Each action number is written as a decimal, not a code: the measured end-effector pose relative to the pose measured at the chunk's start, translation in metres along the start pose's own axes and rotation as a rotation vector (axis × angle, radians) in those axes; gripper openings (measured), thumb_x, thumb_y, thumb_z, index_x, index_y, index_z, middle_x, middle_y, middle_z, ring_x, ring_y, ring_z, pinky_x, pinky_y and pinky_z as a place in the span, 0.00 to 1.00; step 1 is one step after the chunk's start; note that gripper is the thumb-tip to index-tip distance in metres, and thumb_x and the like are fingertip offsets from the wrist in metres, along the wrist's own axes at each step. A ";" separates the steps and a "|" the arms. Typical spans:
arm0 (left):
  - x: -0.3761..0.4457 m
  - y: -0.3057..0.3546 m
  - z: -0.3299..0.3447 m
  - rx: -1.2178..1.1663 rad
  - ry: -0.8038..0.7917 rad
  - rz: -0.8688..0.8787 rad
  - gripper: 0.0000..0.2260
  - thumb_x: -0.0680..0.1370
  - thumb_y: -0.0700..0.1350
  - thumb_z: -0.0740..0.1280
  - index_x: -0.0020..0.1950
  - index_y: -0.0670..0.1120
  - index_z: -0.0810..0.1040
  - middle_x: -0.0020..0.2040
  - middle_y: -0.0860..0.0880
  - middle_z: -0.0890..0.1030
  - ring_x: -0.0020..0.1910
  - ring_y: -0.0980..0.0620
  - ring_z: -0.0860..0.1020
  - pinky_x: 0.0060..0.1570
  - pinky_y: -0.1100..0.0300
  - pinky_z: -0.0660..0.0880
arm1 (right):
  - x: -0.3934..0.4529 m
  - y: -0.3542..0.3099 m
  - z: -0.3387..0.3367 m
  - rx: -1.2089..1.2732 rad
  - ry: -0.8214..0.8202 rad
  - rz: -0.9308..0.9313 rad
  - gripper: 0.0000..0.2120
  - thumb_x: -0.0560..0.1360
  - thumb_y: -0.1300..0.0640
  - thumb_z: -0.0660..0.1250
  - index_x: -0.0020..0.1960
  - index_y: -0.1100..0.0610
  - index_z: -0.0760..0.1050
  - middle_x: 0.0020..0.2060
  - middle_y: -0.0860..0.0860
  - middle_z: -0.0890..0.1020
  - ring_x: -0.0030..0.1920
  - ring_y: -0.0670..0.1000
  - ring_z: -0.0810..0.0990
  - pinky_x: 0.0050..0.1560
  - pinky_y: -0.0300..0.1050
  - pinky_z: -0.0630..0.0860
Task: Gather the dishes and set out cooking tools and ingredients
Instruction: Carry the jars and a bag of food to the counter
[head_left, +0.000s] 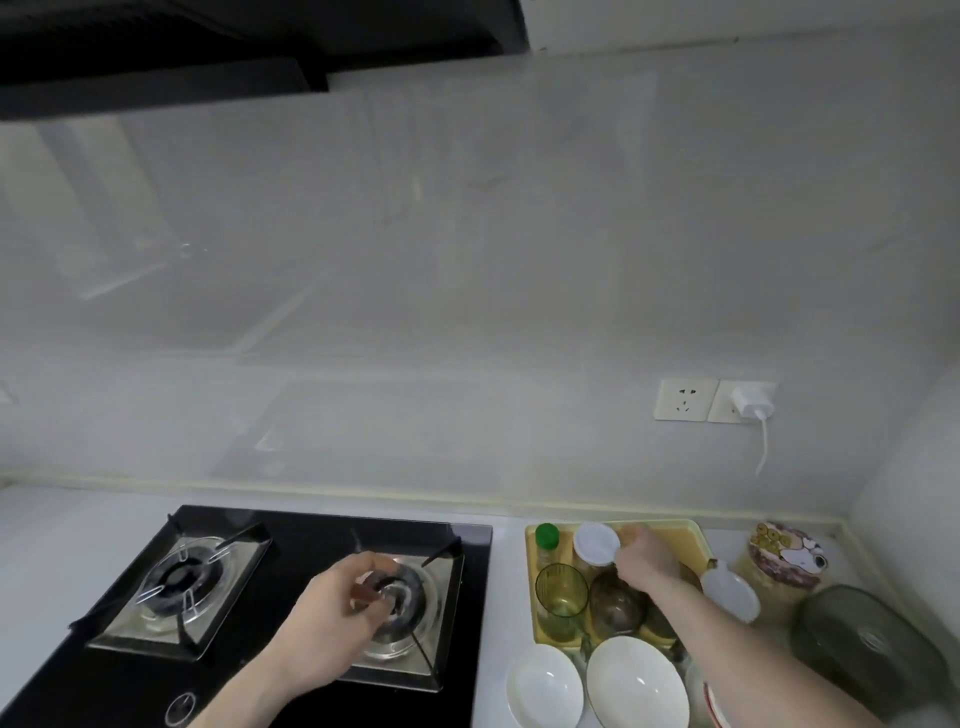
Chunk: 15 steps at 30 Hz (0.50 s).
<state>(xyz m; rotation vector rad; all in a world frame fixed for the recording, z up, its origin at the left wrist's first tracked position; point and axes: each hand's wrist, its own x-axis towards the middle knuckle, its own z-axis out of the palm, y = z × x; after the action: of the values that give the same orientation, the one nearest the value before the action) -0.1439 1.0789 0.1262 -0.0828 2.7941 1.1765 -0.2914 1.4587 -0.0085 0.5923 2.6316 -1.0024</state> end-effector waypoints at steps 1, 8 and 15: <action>-0.008 -0.006 -0.006 0.016 0.014 0.007 0.13 0.77 0.42 0.71 0.55 0.60 0.80 0.52 0.57 0.83 0.50 0.63 0.82 0.43 0.68 0.76 | -0.015 -0.006 0.004 0.056 0.059 -0.053 0.20 0.77 0.62 0.63 0.68 0.55 0.73 0.61 0.54 0.81 0.58 0.58 0.81 0.55 0.46 0.77; -0.084 -0.069 -0.041 0.118 0.078 0.030 0.13 0.76 0.48 0.72 0.56 0.62 0.77 0.56 0.66 0.78 0.53 0.67 0.79 0.48 0.63 0.79 | -0.164 -0.073 0.051 0.407 0.007 -0.350 0.16 0.76 0.61 0.67 0.60 0.44 0.75 0.49 0.56 0.84 0.42 0.54 0.83 0.46 0.56 0.82; -0.213 -0.151 -0.109 0.122 0.234 -0.048 0.15 0.77 0.47 0.71 0.61 0.62 0.75 0.60 0.67 0.74 0.55 0.67 0.77 0.48 0.69 0.75 | -0.355 -0.151 0.141 0.303 -0.380 -0.682 0.19 0.79 0.53 0.67 0.64 0.36 0.70 0.40 0.44 0.85 0.38 0.43 0.82 0.43 0.38 0.76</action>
<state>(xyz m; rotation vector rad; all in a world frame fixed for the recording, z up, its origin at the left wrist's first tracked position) 0.0727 0.8974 0.1202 -0.2929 3.0389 1.0443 -0.0340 1.1615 0.1097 -0.4566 2.3670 -1.5281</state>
